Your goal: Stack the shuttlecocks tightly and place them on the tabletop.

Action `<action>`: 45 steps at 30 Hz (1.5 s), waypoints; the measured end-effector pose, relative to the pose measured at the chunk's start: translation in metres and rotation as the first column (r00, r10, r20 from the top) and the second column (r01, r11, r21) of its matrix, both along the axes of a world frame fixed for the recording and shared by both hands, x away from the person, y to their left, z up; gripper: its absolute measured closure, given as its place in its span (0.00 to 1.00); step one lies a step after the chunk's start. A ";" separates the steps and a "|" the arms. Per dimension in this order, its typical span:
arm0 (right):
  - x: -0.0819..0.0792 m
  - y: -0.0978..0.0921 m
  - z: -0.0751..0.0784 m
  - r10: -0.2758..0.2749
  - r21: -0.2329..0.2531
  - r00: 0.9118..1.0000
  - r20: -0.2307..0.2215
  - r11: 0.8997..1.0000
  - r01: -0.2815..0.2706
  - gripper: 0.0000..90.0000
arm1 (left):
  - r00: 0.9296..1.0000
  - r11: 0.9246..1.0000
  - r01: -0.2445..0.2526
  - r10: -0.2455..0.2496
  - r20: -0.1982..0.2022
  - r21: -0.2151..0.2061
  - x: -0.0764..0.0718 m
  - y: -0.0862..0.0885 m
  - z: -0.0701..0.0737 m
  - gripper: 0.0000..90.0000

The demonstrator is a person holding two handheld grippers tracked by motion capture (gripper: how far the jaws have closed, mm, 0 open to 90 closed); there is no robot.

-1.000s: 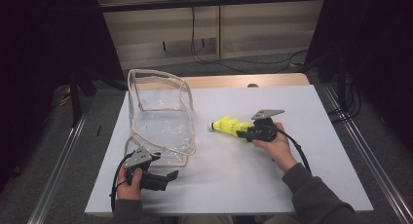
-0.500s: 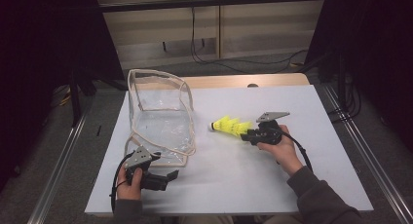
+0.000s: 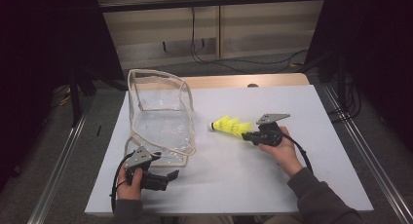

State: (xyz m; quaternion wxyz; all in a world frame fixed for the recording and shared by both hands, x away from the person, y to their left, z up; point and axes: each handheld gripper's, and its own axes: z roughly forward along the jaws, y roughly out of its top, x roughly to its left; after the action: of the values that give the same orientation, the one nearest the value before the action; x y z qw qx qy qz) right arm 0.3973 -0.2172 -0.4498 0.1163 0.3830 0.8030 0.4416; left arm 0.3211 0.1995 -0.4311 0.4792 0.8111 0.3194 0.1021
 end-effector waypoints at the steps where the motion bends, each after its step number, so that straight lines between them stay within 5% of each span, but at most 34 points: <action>1: 0.000 0.000 0.000 0.002 0.003 1.000 0.002 1.000 -0.002 0.99 | 1.000 1.000 0.000 0.000 0.000 0.001 0.000 0.000 0.000 0.04; 27: 0.004 0.012 0.003 0.006 0.044 0.998 0.055 0.999 -0.009 1.00 | 1.000 1.000 -0.002 0.002 -0.002 -0.005 0.001 0.000 -0.001 0.04; 45: 0.001 0.020 -0.003 0.027 0.025 0.999 0.017 0.999 -0.028 0.93 | 1.000 1.000 -0.005 0.005 0.001 -0.009 0.000 0.000 0.000 0.04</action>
State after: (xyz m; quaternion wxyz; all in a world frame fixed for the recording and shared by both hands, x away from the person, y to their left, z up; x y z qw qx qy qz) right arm 0.3985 -0.1977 -0.4531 0.1122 0.3696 0.8015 0.4565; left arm 0.3213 0.1996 -0.4312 0.4828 0.8081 0.3216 0.1020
